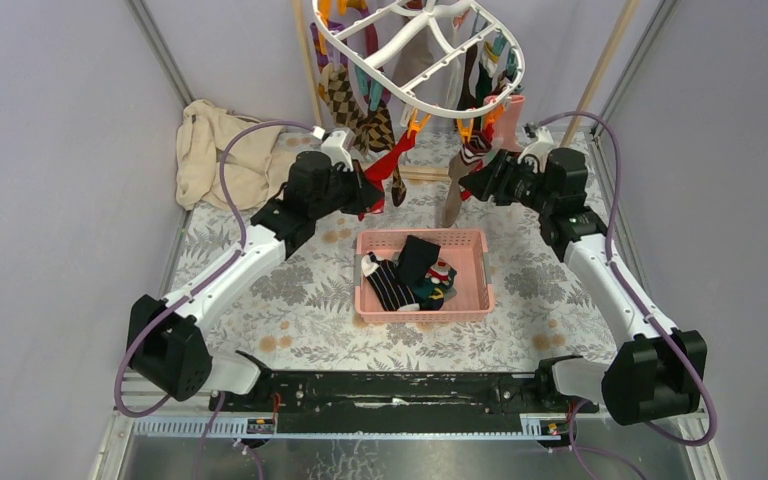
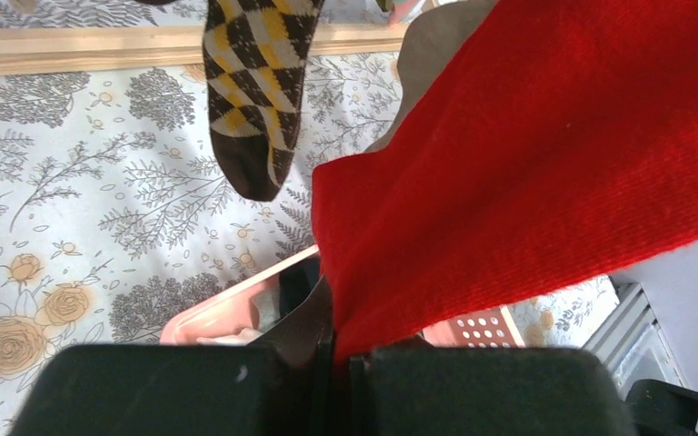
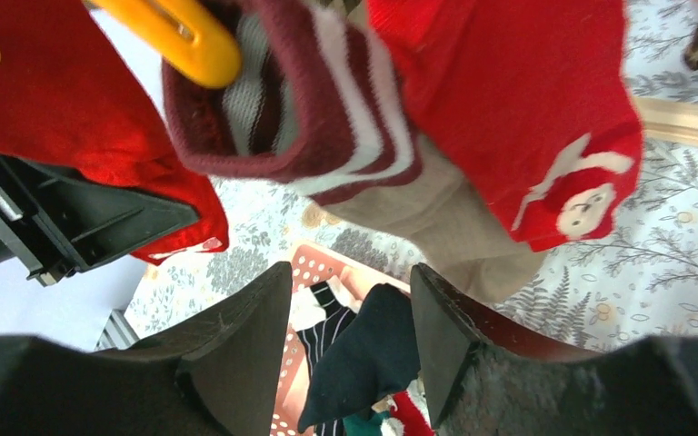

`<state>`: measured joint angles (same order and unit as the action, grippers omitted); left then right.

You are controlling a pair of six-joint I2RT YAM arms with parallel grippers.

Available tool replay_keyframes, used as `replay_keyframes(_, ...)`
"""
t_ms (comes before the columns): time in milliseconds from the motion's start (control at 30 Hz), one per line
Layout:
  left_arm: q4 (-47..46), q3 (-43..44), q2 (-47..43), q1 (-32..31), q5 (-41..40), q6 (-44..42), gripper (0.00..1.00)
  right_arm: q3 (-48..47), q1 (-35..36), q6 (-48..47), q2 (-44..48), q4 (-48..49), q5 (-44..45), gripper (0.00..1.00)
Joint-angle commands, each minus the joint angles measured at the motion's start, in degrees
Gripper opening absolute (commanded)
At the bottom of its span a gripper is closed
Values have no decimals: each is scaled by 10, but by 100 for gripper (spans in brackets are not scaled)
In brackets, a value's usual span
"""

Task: Remove the socks clipped to the hanger
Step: Remove the sock from the hanger.

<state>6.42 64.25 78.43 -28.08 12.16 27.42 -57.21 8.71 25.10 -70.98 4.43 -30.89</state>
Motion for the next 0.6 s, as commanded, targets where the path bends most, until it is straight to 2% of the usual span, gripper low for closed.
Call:
replay_keyframes(0,-37,1,9,-5,33,10,8,7,34,-12,14,44,35,60)
replay_keyframes(167,-38,7,18,-23,35,11,9,3,79,-22,8,37,161,71)
replay_keyframes(300,-38,14,25,-41,32,10,9,5,89,-15,4,20,269,72)
replay_keyframes(433,-37,19,32,-56,32,10,9,16,90,-11,-5,45,305,69)
replay_keyframes(567,-37,23,36,-65,32,11,10,10,90,-9,-31,84,292,68)
